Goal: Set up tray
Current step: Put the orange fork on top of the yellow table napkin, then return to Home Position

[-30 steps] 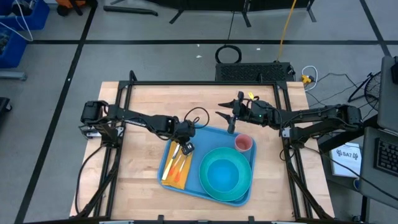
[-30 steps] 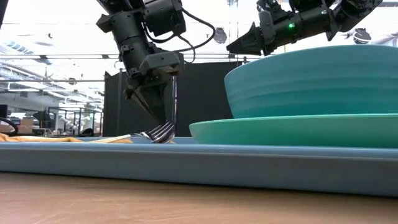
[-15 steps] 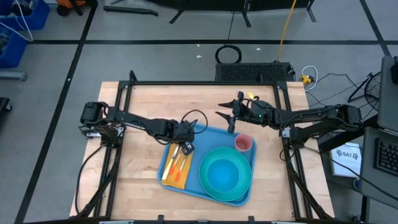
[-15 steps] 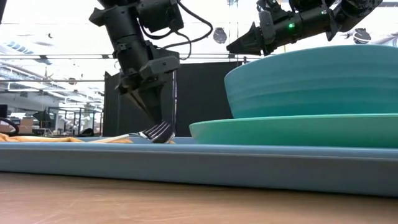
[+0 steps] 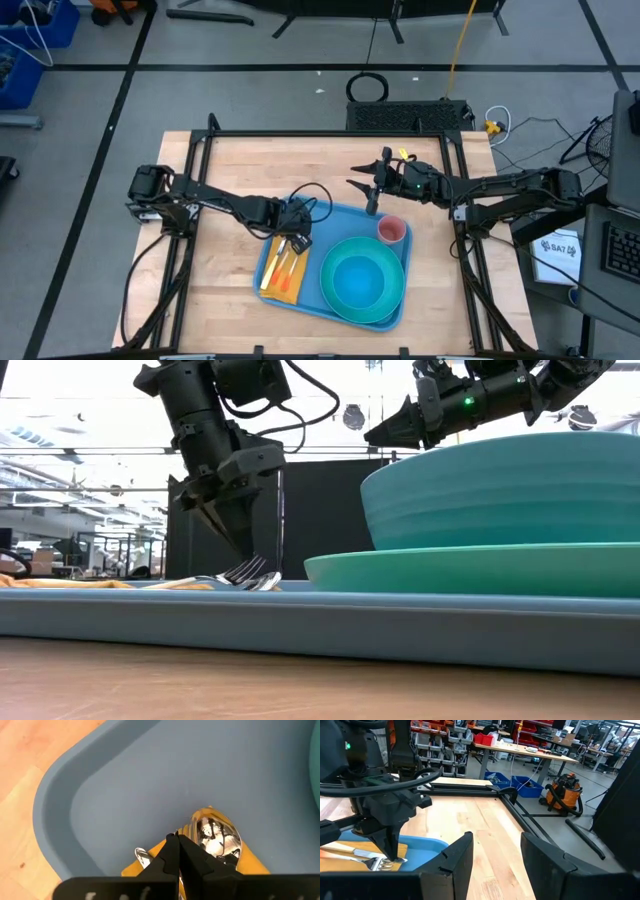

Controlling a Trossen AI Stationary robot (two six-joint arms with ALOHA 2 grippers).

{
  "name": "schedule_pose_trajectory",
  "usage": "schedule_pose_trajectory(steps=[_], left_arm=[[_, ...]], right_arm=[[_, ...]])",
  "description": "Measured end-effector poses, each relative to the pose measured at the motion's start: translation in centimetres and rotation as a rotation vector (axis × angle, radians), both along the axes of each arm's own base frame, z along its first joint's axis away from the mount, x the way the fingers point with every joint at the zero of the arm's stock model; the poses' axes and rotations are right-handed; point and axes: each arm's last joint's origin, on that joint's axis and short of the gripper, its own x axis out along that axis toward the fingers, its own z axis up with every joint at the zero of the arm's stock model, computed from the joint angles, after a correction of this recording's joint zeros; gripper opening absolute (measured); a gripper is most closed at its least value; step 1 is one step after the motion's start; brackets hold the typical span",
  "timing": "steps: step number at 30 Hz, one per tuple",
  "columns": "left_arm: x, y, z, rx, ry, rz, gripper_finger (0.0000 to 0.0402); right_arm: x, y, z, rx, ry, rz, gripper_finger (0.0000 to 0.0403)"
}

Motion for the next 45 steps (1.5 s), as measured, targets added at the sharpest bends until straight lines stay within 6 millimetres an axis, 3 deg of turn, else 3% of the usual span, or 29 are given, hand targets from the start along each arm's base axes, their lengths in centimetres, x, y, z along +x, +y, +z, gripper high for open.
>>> schedule_pose_trajectory(steps=[6, 17, 24, 28, 32, 39, 45], left_arm=[[0.0, -0.2, 0.0, -0.003, -0.006, 0.025, 0.0005], [-0.1, -0.2, 0.0, -0.001, -0.001, 0.014, 0.0055], [-1.3, 0.0, 3.7, 0.144, -0.093, -0.085, 0.0081], [-3.0, -0.2, 7.1, 0.263, -0.183, -0.130, 0.0081], [-6.0, -0.4, 8.4, 0.355, -0.258, -0.164, 0.0081], [-12.2, 0.4, 5.5, 0.381, -0.569, -0.165, 0.0081], [-16.1, 1.2, 3.1, 0.332, -0.782, -0.220, 0.0081]], right_arm=[[0.1, 0.3, 0.0, -0.010, 0.002, 0.015, 0.0155], [0.1, 0.4, 0.0, -0.011, 0.001, 0.015, 0.0155], [-0.5, 0.9, 0.6, -0.015, 0.000, 0.050, 0.0155], [-2.4, 1.7, 2.5, 0.011, -0.059, 0.130, 0.0155], [-5.7, 2.5, 3.8, 0.027, -0.174, 0.190, 0.0155], [-12.4, 2.8, 2.2, 0.089, -0.385, 0.153, 0.0155], [-15.3, 2.7, -0.2, 0.122, -0.415, 0.019, 0.0155]])
